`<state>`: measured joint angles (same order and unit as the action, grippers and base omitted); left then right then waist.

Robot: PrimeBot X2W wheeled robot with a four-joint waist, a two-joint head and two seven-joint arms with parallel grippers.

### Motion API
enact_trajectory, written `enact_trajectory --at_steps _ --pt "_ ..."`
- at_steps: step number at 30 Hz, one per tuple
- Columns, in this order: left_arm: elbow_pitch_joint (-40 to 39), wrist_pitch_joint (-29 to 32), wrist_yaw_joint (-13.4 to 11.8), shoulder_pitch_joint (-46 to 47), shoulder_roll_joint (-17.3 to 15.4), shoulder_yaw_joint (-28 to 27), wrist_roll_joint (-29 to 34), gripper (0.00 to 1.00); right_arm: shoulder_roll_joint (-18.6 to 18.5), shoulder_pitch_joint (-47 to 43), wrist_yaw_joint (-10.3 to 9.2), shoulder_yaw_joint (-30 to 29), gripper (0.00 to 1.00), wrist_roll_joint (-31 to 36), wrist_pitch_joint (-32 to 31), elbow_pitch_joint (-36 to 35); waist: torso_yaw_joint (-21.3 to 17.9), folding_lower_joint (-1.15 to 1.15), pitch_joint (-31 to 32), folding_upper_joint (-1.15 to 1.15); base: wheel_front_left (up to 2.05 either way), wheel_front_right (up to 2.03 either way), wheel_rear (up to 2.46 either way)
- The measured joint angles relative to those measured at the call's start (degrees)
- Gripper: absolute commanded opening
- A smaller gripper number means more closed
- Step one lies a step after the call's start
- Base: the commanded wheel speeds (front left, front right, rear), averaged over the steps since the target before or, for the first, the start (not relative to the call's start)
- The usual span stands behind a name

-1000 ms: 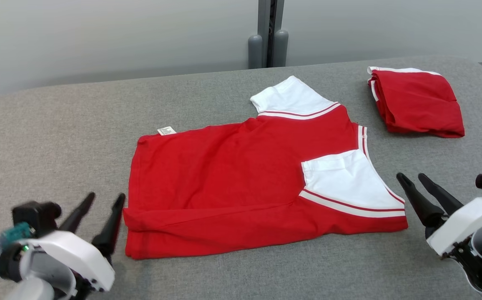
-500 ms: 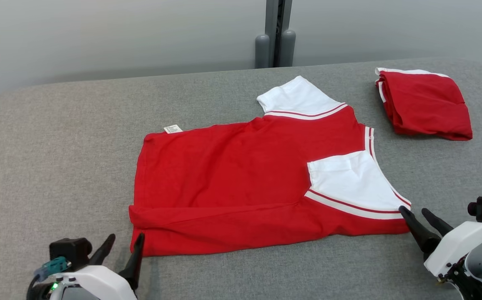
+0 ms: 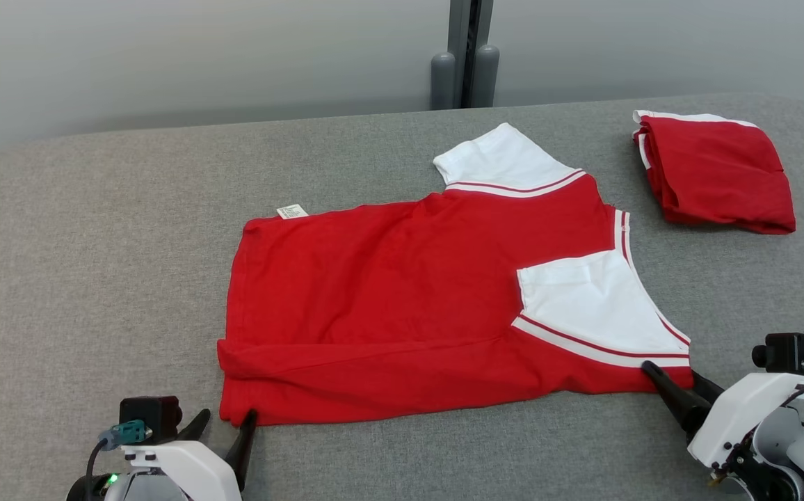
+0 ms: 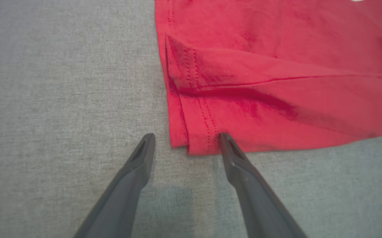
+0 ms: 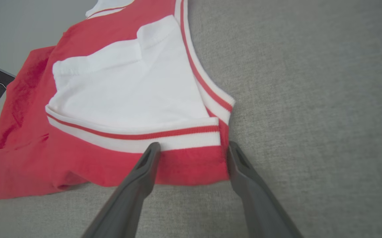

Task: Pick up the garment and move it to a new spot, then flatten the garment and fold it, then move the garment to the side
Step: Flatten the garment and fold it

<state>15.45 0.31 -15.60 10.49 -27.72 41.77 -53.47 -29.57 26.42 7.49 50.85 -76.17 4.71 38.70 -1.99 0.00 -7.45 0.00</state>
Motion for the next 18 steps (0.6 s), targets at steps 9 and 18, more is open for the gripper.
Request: enact_trajectory --at_steps 9,18 --pt "6.1 0.7 2.5 2.9 1.9 1.1 0.0 1.00 0.8 0.6 0.00 0.0 1.00 0.0 -2.1 0.0 -0.6 0.00 -0.6 0.00 0.00 0.00 0.00" --pt "8.9 0.8 4.5 4.6 3.6 1.5 -0.6 0.00 0.9 0.8 0.00 0.7 0.00 0.0 -3.6 -2.0 -0.5 0.00 -0.6 0.00 0.00 0.00 0.00"
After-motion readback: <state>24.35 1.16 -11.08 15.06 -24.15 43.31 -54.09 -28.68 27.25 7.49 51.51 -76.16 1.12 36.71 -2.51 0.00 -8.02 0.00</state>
